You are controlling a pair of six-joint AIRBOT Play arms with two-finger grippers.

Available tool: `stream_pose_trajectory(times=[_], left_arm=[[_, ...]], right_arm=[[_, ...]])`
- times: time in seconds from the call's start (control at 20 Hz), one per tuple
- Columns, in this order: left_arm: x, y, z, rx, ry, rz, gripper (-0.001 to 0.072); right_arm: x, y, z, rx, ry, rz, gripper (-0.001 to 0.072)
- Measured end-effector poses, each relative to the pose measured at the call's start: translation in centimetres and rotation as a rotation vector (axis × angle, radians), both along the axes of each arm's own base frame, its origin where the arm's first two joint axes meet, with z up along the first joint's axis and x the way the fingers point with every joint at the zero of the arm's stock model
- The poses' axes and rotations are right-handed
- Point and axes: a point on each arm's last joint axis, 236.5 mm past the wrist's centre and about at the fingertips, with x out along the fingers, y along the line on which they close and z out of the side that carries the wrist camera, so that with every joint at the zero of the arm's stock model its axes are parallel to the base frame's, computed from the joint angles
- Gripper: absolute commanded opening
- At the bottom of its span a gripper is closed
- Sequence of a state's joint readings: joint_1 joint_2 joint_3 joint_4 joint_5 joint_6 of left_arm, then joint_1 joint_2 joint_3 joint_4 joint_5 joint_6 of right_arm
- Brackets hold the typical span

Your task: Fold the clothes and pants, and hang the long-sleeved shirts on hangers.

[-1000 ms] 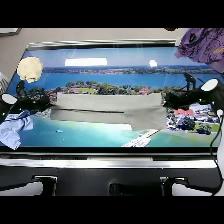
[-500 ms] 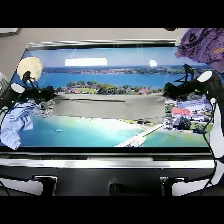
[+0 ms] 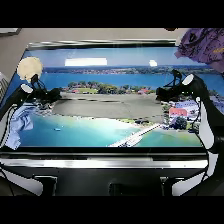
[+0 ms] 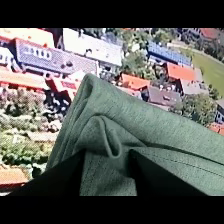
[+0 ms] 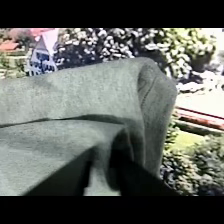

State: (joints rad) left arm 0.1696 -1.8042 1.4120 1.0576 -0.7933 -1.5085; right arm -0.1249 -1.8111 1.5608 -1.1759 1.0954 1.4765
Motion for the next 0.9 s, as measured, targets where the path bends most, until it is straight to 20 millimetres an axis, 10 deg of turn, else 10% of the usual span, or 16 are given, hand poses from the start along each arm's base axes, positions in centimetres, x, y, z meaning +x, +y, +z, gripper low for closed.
stream_pose_trajectory(times=[0.15,0.45,0.9], left_arm=[[0.5,0.0,0.9,-0.006,-0.013,0.008,0.0541],[2.4,0.7,7.7,0.040,-0.142,-0.005,0.0684],[1.7,2.4,14.1,0.083,-0.230,-0.001,0.0682]], right_arm=[[-0.4,-0.7,1.5,0.010,0.017,-0.017,0.0556],[-2.1,-5.3,5.1,0.221,0.046,-0.120,0.0634],[-4.2,-5.4,-0.5,0.523,0.173,-0.068,0.0633]])
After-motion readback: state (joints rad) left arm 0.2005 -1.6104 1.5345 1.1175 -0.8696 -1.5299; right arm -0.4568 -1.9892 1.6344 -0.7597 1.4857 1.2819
